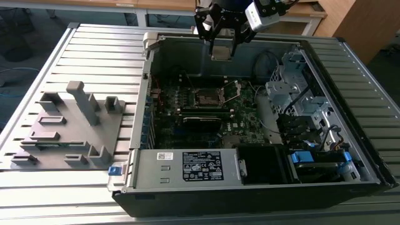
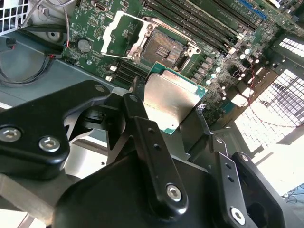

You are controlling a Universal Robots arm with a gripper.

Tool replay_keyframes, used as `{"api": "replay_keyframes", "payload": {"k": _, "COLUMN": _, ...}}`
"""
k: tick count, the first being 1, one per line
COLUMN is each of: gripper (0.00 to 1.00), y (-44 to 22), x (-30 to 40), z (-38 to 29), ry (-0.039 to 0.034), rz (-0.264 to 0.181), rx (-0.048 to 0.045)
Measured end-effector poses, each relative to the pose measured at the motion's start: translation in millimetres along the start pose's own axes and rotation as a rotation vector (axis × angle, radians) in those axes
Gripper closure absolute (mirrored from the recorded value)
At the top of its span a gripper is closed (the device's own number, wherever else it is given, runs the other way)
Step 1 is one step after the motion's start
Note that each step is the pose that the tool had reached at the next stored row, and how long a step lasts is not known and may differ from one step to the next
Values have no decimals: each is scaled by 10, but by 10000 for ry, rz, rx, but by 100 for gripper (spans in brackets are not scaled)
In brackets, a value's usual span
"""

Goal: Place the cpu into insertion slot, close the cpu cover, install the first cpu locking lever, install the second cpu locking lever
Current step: 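Place the cpu into insertion slot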

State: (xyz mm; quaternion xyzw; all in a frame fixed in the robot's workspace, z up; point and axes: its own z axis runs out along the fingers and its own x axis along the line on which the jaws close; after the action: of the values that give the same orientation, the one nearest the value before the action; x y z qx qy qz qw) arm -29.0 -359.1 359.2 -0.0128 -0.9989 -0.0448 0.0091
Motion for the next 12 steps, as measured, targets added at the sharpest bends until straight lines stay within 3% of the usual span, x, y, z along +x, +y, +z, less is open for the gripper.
{"api": "replay_keyframes", "payload": {"k": 12, "gripper": 46, "y": -3, "x": -1, "z": 31, "ry": 0, "rz": 0, "rx": 0}}
